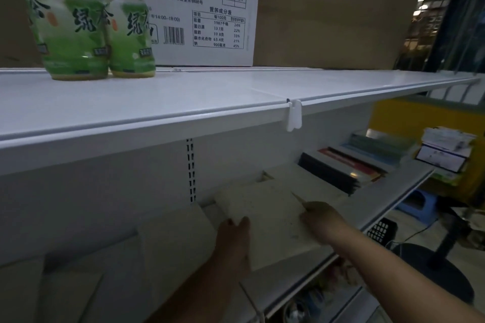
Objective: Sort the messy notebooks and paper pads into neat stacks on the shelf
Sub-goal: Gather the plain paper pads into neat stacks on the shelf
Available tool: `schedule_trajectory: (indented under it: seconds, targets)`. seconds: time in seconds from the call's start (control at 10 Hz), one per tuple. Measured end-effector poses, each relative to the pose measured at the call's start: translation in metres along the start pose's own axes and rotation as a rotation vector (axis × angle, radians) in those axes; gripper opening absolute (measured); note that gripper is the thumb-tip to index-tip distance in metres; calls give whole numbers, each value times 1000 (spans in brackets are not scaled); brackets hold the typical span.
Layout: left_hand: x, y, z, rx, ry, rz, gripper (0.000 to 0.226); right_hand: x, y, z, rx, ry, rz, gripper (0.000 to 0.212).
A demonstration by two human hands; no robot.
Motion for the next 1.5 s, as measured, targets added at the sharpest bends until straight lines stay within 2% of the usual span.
schedule_trajectory:
  seconds: [0.1,0.2,0.3,0.4,0.5,0.6,0.7,0.8,0.9,1.0,1.1,1.2,1.3,1.4,1.5]
  targets:
    - [5,-8,-10,-46,24,0,41,-3,3,-22,-60,42,85,26]
    - [7,-3,-18,100,13,-120,34,-9,-2,-41,-120,96,97,20]
    - [9,-3,-26,207,45,-127,22,-17,-13,-66,-106,191,95,7]
    - [15,-6,-35,306,93,-235,27,-21,-28,-75,-135,301,322,12]
    - [15,-8,-32,461,150,-356,58,-11,-38,-79,-131,368,416,29]
    - [13,-9,-32,528,122,-374,60,-2,-44,-81,-134,399,500,43]
    - [9,-8,-30,569,106,-380,56,-3,-54,-80,-99,578,639,45]
    - [11,-13,-26,564,57,-376,49,5,-59,-76,-117,634,777,40]
    - [14,-11,-24,560,100,-383,60,-10,-57,-65,-85,675,920,47]
    - [22,-13,-10,475,81,-412,67,-11,-59,-70,-105,685,984,47]
    - [39,-4,21,349,-50,-490,72,-18,-62,-61,-159,703,1079,42]
    - [57,50,61,386,-158,-733,50,-30,-63,-50,-130,694,1127,34]
    - [59,135,112,485,-196,-1039,51,-49,-80,-23,-97,658,1098,37]
    - [44,230,169,557,-125,-1282,58,-91,-130,37,-55,790,985,68]
    - [26,316,233,658,23,-1405,61,-135,-213,130,-238,1008,911,71]
Point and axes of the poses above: each hand's wrist, its own z-axis away from the middle knuckle, its own y-axis out of the back of the hand, x = y × z, the point moved 9 cm from there along -z, towards the middle knuckle, and after that the axes turned 7 degrees about -z, right-handed, at the moved point
